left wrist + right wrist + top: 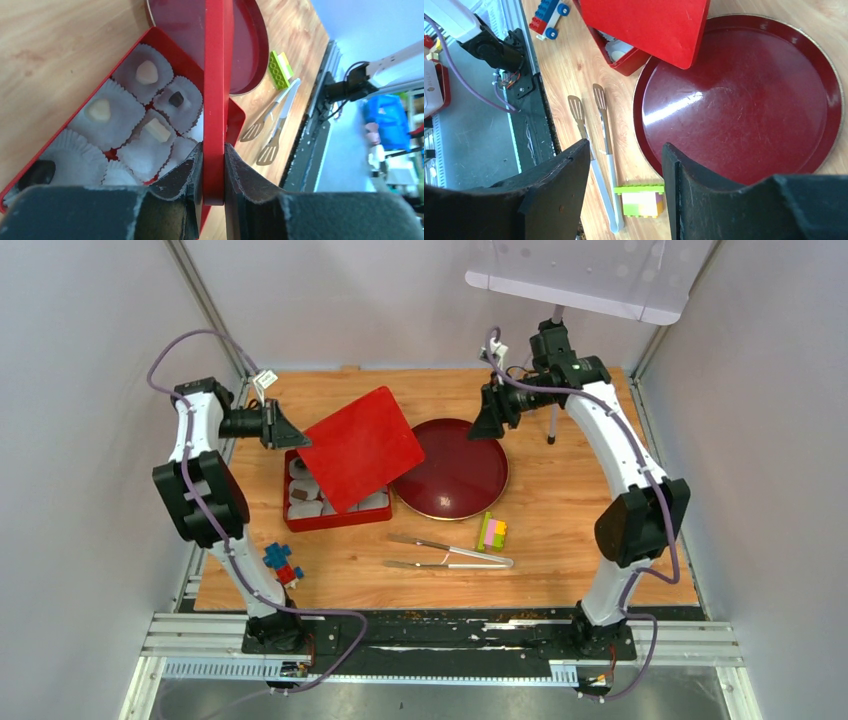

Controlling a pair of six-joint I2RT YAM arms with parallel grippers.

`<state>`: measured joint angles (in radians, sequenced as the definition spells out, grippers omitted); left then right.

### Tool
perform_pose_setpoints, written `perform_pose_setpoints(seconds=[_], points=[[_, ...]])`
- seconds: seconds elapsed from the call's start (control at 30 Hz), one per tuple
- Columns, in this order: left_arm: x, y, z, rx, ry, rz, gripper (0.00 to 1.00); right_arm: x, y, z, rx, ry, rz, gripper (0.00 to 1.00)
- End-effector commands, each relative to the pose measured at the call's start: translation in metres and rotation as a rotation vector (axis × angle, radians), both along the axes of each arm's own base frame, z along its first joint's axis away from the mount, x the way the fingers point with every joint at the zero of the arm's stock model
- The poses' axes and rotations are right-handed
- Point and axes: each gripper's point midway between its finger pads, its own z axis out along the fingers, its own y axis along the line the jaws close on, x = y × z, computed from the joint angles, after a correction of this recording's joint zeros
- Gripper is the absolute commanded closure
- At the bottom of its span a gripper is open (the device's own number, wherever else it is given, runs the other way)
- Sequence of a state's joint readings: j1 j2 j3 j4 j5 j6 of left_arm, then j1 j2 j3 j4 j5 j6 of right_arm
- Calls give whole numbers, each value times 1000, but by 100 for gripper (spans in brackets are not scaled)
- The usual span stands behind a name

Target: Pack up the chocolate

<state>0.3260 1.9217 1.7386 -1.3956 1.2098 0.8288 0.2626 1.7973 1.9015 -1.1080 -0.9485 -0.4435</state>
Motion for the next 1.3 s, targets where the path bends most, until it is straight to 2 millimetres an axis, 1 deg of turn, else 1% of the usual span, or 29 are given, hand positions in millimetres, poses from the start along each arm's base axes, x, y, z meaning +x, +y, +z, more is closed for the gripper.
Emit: perform_pose_setpoints(seconds=[0.0,0.07,0.13,0.23,0.3,0.43,0.5,0.63,0.73,0.8,0.83,1.0,1.1,1.2,1.27], points=[[-15,1,-1,-128,106,7,73,12,32,-20,-27,-47,39,44],[-14,5,-8,-161,143,27,73,21,48,-31,-52,-102,45,43],[-12,8,-15,-188,164,43,73,33,64,-42,-43,-95,18,42],[-9,11,-14,-245,190,77,73,52,84,-52,-26,-51,2,42],[-8,11,-12,-255,206,89,73,61,94,-64,-29,-30,11,42],[-5,13,-12,-256,248,127,73,69,99,-72,-31,-20,0,42],[-5,13,-12,-288,317,167,73,67,100,-80,-39,-3,-6,42],[-10,15,-19,-292,380,185,73,63,102,-97,-61,34,-9,42],[-19,26,-27,-269,415,196,73,68,109,-105,-60,48,-10,41],[-26,31,-28,-293,433,203,73,72,116,-108,-60,46,-6,41],[-30,31,-30,-303,451,204,73,74,119,-111,-61,48,-5,41],[-51,25,-45,-323,549,209,70,73,135,-113,-50,37,16,41],[-55,24,-54,-320,566,199,67,74,144,-121,-51,40,26,41],[-51,30,-63,-323,587,207,64,82,153,-129,-59,30,18,41],[-52,38,-74,-295,602,206,63,96,156,-134,-87,-24,-20,41]])
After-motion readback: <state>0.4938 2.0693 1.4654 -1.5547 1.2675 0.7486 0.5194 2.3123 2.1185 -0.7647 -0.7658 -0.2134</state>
